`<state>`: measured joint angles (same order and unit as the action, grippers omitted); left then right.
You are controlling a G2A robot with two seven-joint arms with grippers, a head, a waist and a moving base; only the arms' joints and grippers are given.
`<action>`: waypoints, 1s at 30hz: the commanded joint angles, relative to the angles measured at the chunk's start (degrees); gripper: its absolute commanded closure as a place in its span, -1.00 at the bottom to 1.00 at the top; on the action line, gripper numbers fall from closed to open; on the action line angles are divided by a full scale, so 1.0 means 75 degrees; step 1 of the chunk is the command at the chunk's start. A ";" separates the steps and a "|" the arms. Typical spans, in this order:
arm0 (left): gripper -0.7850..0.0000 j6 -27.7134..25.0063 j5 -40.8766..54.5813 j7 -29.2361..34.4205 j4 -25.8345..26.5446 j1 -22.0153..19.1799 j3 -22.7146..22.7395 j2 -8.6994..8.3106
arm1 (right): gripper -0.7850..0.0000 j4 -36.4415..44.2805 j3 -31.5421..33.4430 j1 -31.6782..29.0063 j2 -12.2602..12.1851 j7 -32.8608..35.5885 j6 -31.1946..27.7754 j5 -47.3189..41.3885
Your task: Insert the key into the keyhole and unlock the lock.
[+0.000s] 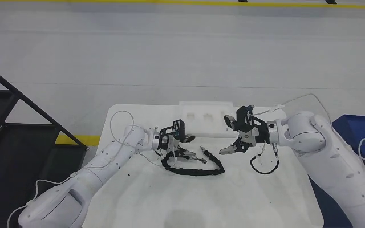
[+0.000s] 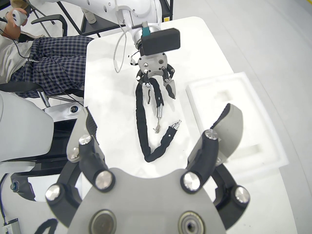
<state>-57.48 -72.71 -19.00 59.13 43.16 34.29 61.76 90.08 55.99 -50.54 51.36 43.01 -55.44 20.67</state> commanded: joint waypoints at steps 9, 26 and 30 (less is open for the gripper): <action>-1.00 -0.0069 0.1284 0.0077 0.0457 -0.1045 -0.0114 -0.0334 | -1.00 -0.0891 -0.0230 0.0921 0.0112 -0.1158 -0.0341 0.0319; -1.00 -0.0069 0.5801 0.3118 0.1380 -0.3580 -0.1271 -0.1490 | -1.00 -0.1466 -0.0700 0.2384 -0.0310 -0.1786 -0.0341 0.0105; -1.00 -0.0069 0.6512 0.3622 0.1586 -0.3840 -0.1355 -0.1747 | -1.00 -0.1435 -0.0824 0.2571 -0.0464 -0.1920 -0.0341 -0.0049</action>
<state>-58.00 -25.16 7.34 70.75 14.71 24.25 49.15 79.30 50.02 -31.64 48.16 28.70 -58.00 20.50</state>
